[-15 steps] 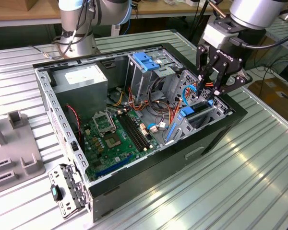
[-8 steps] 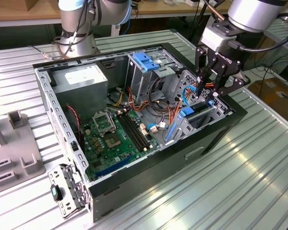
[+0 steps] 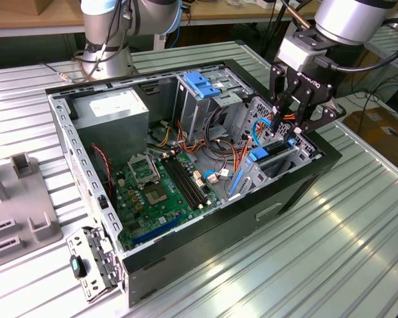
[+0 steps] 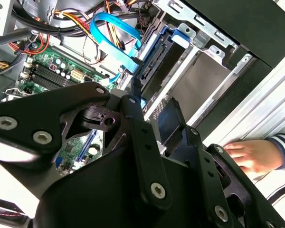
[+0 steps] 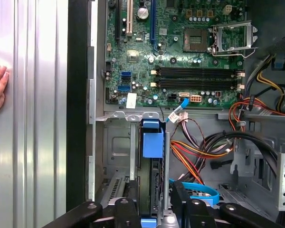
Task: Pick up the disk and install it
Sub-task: 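Insert the disk into the insertion slot, then insert the first disk wire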
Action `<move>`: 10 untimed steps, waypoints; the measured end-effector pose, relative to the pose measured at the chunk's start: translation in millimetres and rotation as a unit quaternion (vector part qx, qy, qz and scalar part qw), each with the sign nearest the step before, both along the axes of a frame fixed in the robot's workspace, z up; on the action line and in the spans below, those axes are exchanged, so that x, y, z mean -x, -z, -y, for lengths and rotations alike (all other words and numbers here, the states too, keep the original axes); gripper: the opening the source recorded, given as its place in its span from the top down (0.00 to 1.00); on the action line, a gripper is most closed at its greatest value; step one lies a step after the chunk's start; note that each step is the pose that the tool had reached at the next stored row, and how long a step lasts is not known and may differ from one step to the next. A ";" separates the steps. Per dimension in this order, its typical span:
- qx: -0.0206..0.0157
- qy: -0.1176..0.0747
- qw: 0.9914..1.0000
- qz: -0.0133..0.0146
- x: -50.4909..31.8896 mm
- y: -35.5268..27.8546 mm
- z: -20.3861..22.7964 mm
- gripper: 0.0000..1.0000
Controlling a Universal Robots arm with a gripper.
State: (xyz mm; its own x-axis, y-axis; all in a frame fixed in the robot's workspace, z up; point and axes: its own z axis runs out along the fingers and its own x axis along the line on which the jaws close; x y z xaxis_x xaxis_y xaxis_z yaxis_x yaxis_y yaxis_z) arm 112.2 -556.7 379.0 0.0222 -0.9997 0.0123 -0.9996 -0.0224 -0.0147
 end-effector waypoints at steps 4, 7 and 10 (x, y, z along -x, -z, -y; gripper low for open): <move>0.000 -0.002 1.000 0.004 -0.1 2.4 -0.1 0.58; 0.000 -0.004 1.000 0.006 0.0 3.7 -0.2 0.58; 0.000 -0.004 1.000 0.006 1.0 4.0 -0.3 0.58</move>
